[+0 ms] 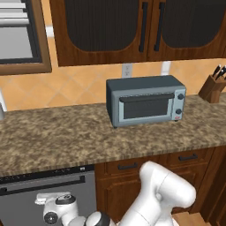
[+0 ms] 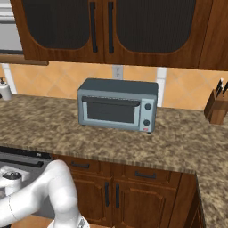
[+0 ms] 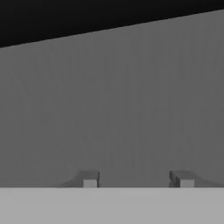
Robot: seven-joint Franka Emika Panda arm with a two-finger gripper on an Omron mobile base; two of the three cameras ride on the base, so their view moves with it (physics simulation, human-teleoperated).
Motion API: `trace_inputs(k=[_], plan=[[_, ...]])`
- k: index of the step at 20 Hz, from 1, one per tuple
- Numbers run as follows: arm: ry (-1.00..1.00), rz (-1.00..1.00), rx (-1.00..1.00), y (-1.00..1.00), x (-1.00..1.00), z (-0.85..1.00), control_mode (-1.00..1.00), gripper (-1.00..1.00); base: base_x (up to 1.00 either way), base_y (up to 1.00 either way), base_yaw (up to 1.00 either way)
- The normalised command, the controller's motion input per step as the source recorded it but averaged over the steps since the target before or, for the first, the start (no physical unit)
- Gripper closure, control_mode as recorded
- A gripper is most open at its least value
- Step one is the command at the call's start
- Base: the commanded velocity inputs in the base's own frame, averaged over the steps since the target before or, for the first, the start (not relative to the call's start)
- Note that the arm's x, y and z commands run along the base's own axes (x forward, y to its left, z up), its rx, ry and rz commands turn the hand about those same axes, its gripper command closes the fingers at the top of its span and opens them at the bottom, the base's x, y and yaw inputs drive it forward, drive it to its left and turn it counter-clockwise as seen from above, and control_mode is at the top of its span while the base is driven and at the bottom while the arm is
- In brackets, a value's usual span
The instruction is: Pick up the cup and bowl from the counter, place them in the dishwasher, and close the dishwasher door.
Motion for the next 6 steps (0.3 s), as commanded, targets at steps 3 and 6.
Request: trace_inputs(k=[3, 6], plan=[[0.00, 0.00, 0.13, -0.34, 1.00, -1.00, -1.00, -1.00, 0.00, 0.00, 0.00], [0.00, 0.00, 0.11, -0.35, 1.00, -1.00, -1.00, -1.00, 0.00, 0.00, 0.00]])
